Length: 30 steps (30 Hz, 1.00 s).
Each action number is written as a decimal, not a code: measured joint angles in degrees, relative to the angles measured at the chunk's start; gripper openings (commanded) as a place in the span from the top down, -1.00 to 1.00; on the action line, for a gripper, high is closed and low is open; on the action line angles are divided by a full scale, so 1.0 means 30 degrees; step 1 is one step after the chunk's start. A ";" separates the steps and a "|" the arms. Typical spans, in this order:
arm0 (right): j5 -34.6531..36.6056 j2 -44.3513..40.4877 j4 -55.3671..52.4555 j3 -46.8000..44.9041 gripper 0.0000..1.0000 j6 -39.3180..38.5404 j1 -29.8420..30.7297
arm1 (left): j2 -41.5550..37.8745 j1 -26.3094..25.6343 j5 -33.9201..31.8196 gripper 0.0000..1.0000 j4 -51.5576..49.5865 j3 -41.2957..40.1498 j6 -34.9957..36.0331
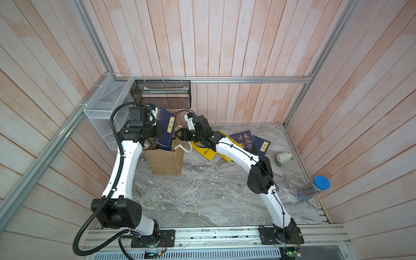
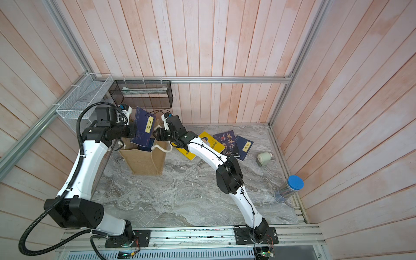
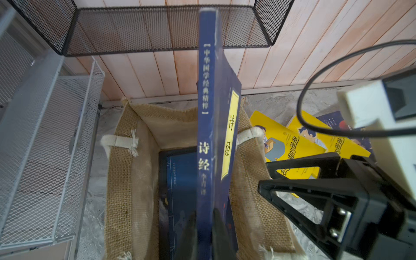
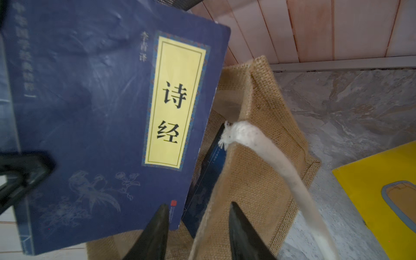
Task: Put the books into the canvas bag
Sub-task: Place the book in the canvas bag.
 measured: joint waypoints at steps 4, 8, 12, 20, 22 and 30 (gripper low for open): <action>0.0000 0.0058 -0.0160 -0.0044 0.46 0.0080 -0.0007 | 0.0736 0.0211 0.0707 1.00 -0.0124 0.0000 -0.0036; -0.0066 0.0015 0.0306 -0.0474 0.60 0.0146 -0.0073 | 0.1224 0.0277 0.1144 1.00 -0.0306 -0.0007 -0.0102; -0.0219 0.0015 0.0408 -0.0801 0.62 0.0284 -0.0168 | 0.1574 0.0335 0.1282 1.00 -0.0459 -0.0015 -0.0153; -0.0510 0.0015 0.0641 -0.0852 0.93 0.0437 -0.0219 | 0.1515 0.0423 0.1020 1.00 -0.0889 -0.0160 -0.0160; -0.0510 0.0015 0.0692 -0.0896 0.97 0.0495 -0.0219 | 0.1282 0.0423 0.0670 1.00 -0.0918 -0.0532 -0.0153; -0.0503 -0.0204 0.0816 -0.1188 1.00 0.0452 -0.0153 | 0.0459 0.0423 0.0291 1.00 -0.1683 -0.1253 -0.0153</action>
